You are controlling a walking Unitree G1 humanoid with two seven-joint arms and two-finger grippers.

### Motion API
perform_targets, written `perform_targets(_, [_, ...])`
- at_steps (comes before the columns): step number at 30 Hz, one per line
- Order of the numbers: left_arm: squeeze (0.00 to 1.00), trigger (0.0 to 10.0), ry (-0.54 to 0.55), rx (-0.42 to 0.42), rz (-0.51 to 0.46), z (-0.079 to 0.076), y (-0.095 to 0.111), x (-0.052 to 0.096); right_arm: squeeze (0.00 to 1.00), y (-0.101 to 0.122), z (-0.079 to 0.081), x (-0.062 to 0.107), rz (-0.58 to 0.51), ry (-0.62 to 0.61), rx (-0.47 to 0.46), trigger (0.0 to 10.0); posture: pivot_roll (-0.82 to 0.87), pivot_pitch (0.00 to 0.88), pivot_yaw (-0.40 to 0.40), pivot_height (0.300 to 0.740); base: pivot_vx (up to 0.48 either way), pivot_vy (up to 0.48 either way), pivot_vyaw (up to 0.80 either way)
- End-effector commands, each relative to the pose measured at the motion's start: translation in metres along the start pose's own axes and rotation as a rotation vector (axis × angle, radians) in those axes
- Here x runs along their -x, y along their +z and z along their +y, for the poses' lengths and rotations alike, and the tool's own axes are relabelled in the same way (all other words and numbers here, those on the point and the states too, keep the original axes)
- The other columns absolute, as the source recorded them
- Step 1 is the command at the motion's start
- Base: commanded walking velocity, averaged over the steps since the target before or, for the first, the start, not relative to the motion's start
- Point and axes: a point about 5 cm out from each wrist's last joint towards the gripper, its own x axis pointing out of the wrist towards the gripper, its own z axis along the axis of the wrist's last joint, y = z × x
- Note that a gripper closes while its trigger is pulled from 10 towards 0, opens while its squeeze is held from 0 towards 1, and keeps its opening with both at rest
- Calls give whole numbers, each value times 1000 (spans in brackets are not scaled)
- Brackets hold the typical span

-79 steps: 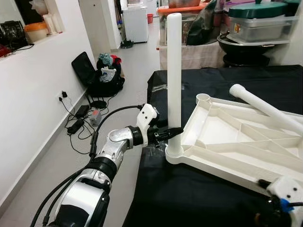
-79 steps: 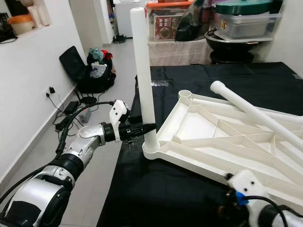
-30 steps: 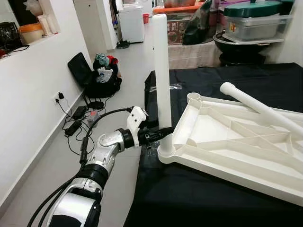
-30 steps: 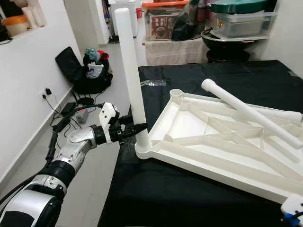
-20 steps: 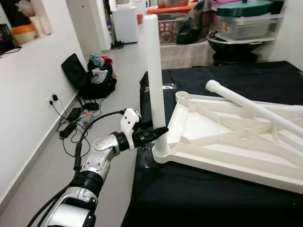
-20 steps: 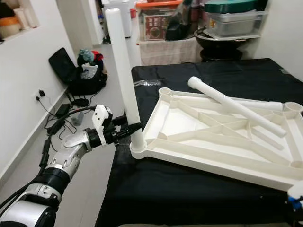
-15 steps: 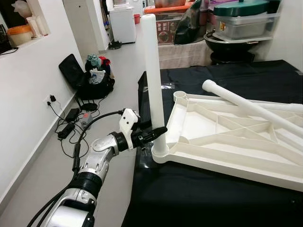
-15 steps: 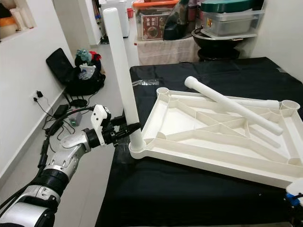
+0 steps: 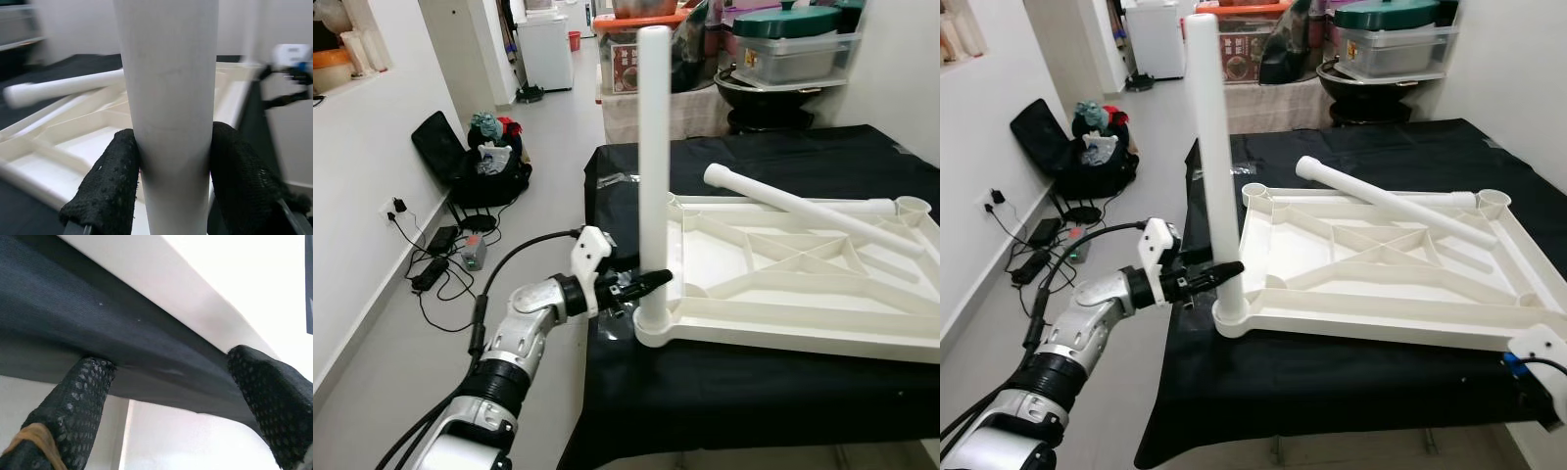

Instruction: Building children table

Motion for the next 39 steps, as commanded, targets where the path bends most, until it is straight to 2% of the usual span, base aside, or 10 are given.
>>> perform_targets(1, [0, 10000, -88, -24, -40, -10, 11, -15, 0, 34, 3, -4, -161, -6, 25, 10000, -77, 0, 13, 740, 0, 0, 0])
perform_targets(11, [0, 10000, -149, -30, -60, -17, 21, -29, 0, 35, 2, -8, -159, -13, 28, 10000, -87, 0, 25, 740, 0, 0, 0])
perform_targets(15, [0, 10000, -207, -27, -75, -29, 26, -37, 0, 38, 9, -13, -159, -1, 32, 10000, -82, 0, 27, 740, 0, 0, 0])
perform_targets(23, [0, 10000, -214, -27, -81, -33, 27, -41, 0, 41, 14, -14, -166, 5, 43, 10000, -82, 0, 27, 740, 0, 0, 0])
perform_targets(27, [0, 10000, -185, -23, -64, -27, 24, -37, 0, 40, 8, -11, -167, -35, 27, 10000, -90, 0, 30, 740, 0, 0, 0])
perform_targets(31, [0, 10000, -178, -19, -54, -27, 22, -33, 0, 39, -2, -9, -163, -108, -20, 10000, -91, 0, 28, 740, 0, 0, 0])
perform_targets(34, [0, 10000, -169, -7, -40, -31, 16, -31, 0, 34, -10, -7, -152, -224, -224, 10000, -93, 0, 26, 740, 0, 0, 0])
perform_targets(35, [0, 10000, -169, -7, -40, -31, 16, -31, 0, 34, -10, -7, -152, -224, -224, 10000, -93, 0, 26, 740, 0, 0, 0])
perform_targets(36, [0, 10000, -164, 3, -38, -33, 14, -30, 0, 29, -1, -7, -151, -242, -303, 10000, -93, 0, 31, 740, 0, 0, 0])
perform_targets(39, [0, 10000, -162, 9, -38, -33, 13, -30, 0, 26, 7, -7, -148, -250, -327, 10000, -93, 0, 32, 740, 0, 0, 0])
